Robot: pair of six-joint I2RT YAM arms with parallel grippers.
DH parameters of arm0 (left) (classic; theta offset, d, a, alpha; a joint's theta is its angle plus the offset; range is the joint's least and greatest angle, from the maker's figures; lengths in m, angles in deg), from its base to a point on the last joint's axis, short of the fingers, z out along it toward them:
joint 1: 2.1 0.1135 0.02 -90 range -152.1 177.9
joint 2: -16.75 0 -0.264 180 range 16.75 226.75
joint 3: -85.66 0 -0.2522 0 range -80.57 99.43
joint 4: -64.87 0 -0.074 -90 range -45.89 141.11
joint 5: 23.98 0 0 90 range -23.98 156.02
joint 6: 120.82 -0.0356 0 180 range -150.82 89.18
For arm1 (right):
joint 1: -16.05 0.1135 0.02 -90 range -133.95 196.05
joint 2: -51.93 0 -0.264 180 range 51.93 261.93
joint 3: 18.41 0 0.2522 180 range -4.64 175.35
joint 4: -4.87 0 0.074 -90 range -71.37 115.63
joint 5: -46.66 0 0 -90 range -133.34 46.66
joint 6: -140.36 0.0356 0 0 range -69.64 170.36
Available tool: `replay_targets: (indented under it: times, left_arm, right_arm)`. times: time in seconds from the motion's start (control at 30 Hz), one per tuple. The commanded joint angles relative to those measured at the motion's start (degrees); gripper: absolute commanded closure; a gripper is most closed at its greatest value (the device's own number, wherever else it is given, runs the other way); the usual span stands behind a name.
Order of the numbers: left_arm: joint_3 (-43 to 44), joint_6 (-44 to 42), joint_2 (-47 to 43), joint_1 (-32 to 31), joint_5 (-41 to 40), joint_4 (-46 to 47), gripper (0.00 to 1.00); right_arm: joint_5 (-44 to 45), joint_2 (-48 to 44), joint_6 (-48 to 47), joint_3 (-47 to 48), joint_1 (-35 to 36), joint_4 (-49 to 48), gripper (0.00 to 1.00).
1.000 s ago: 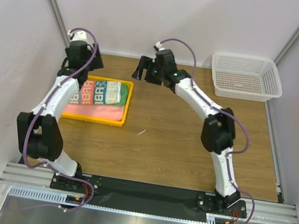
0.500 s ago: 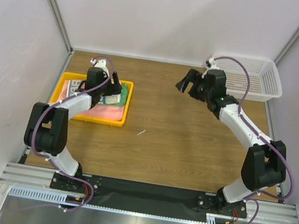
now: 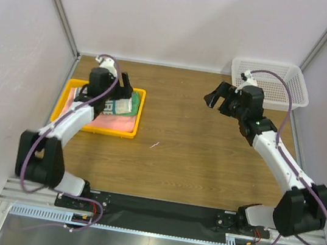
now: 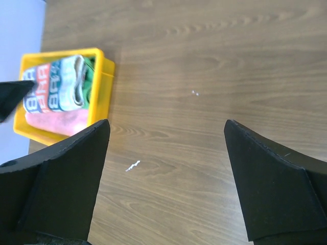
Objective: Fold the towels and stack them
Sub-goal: Neatly place the folded towel into the bin
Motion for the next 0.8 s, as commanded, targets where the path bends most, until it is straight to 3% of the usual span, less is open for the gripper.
replay_targets:
  times: [0.0,0.1,0.3,0.5,0.77]
  left_arm:
    - [7.87,-3.92,-12.48,-0.41,-2.76,-8.4,0.15]
    - [10.77,-5.41,-20.83,-0.41,-3.11,-15.61,0.0]
    - [11.93,-6.04,-36.21,-0.32,-7.24,-27.57,0.0]
    - [1.92,-3.76,-50.52,-0.32,-9.35,-31.0,0.0]
    - [-14.87,2.57,-67.85,-0.32,-10.06,-31.36,0.0]
  right_arm:
    - [1.44,-6.3,-3.04,1.99,-0.4,-1.07,0.01]
    - [3.2,-11.21,-4.71,1.81,-0.57,-0.28,0.0]
    - [9.88,-21.5,-8.58,0.94,-0.57,4.63,0.0]
    - [12.08,-32.49,-10.08,-5.65,-0.49,5.87,0.0]
    - [12.43,-52.25,-1.57,-29.52,-0.49,3.86,0.0]
